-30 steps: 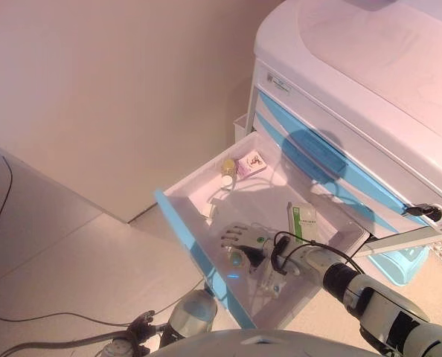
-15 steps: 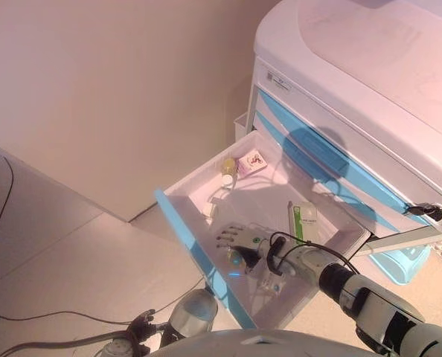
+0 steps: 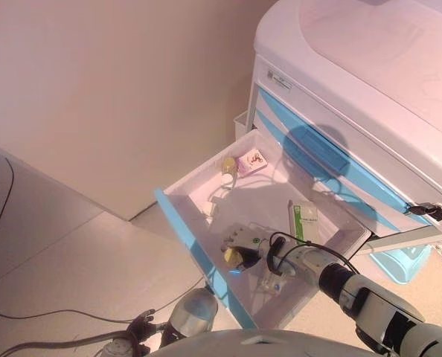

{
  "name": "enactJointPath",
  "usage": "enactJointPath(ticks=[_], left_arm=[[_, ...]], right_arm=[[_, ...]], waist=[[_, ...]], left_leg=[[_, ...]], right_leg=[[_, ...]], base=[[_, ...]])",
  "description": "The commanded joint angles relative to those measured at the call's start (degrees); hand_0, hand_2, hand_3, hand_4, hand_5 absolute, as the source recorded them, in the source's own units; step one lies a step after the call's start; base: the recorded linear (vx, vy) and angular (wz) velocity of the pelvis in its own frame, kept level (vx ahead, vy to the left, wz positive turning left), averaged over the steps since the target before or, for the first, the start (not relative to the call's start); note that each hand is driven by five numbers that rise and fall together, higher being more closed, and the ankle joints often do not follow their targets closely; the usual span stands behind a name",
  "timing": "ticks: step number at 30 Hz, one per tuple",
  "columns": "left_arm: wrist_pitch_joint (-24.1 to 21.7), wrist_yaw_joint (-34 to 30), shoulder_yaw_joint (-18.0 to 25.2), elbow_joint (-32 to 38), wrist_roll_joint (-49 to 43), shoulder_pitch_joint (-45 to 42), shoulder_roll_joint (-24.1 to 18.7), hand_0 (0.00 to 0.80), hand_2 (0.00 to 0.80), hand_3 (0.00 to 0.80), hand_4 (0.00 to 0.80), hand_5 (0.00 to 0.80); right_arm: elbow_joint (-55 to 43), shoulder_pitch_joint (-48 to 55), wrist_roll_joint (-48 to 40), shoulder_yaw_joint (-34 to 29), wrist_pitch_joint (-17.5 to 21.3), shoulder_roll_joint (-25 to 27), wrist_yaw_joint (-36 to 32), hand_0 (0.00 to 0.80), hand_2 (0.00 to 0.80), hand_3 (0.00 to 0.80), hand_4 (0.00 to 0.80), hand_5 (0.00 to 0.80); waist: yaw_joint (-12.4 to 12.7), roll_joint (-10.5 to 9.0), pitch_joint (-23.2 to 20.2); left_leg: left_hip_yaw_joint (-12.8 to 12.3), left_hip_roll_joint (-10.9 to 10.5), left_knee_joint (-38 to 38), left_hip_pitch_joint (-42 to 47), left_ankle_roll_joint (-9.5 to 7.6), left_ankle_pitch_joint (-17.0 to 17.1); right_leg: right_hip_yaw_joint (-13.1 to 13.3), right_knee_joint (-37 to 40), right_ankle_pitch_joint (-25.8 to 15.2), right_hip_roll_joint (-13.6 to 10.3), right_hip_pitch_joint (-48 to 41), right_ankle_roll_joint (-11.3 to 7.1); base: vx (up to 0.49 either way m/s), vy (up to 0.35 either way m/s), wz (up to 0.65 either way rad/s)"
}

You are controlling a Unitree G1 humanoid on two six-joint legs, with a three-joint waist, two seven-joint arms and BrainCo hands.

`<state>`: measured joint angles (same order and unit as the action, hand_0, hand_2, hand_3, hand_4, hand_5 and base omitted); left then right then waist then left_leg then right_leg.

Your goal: Open the drawer and pick up the medicine

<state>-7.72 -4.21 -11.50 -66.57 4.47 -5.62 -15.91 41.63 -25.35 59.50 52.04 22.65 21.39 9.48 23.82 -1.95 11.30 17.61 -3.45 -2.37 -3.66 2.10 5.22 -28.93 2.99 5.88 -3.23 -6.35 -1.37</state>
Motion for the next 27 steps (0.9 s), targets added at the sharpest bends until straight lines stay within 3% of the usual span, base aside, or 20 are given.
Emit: enactJointPath(ticks=[1,13,19,21,24,27], left_arm=[[-0.41,0.48,-1.95,-2.48,-1.23,1.24,-0.24,0.0,0.0,0.0,0.0,0.0],[-0.38,0.94,-2.35,-2.28,-2.03,0.75,-0.2,0.0,0.0,0.0,0.0,0.0],[1.0,1.17,-2.07,-2.21,-3.56,0.43,-0.27,0.0,0.0,0.0,0.0,0.0],[1.63,1.17,-1.73,-2.22,-3.82,0.3,-0.51,0.0,0.0,0.0,0.0,0.0],[2.61,1.35,-1.04,-1.73,-3.74,-0.2,-1.08,0.0,0.0,0.0,0.0,0.0],[3.21,1.38,-0.88,-1.5,-3.39,-0.15,-1.3,0.0,0.0,0.0,0.0,0.0]], right_arm=[[-2.95,-0.76,0.1,2.18,0.97,-0.52,1.66,0.8,0.8,0.8,0.8,0.8],[-2.3,-0.37,0.07,1.82,-0.24,-0.51,2.49,0.8,0.8,0.8,0.8,0.8],[-6.23,-0.67,-4.04,0.41,-0.98,1.44,1.57,0.8,0.8,0.8,0.8,0.8],[-10.49,-0.91,-9.52,-0.5,-1.12,3.39,-2.28,0.8,0.8,0.8,0.8,0.8],[-21.2,0.09,-24.56,-3.23,-4.26,8.2,-15.76,0.8,0.8,0.8,0.8,0.8],[-26.78,0.9,-31.04,-5.28,-6.21,10.91,-21.53,0.8,0.8,0.8,0.8,0.8]], waist=[[0.58,-0.04,-0.49],[0.56,-0.42,-0.79],[-0.48,-1.09,-1.38],[-1.29,-1.48,-1.73],[-3.61,-2.17,-2.44],[-4.91,-2.46,-3.0]], left_leg=[[1.39,-2.3,-1.7,0.06,-0.89,-1.61],[1.13,-2.29,-1.75,0.45,-0.99,-1.84],[0.05,-2.2,-1.7,1.2,-1.17,-2.53],[-0.85,-2.0,-1.69,1.55,-1.19,-2.78],[-3.18,-1.51,-1.7,2.34,-1.37,-3.32],[-4.21,-1.42,-1.7,2.39,-1.55,-3.24]], right_leg=[[3.04,-3.69,-2.53,-2.5,2.98,-1.36],[3.4,-3.3,-2.83,-2.38,2.74,-1.51],[4.86,-2.57,-3.69,-2.28,2.68,-1.93],[5.72,-2.33,-4.09,-2.24,2.7,-2.15],[7.75,-2.15,-4.71,-2.19,2.84,-2.55],[8.59,-2.02,-5.21,-2.23,3.17,-2.75]], base=[[0.0,0.0,0.0],[0.0,0.0,0.0],[0.004,-0.002,-0.02],[0.012,0.0,-0.17],[0.007,0.011,-0.27],[0.007,0.019,-0.33]])
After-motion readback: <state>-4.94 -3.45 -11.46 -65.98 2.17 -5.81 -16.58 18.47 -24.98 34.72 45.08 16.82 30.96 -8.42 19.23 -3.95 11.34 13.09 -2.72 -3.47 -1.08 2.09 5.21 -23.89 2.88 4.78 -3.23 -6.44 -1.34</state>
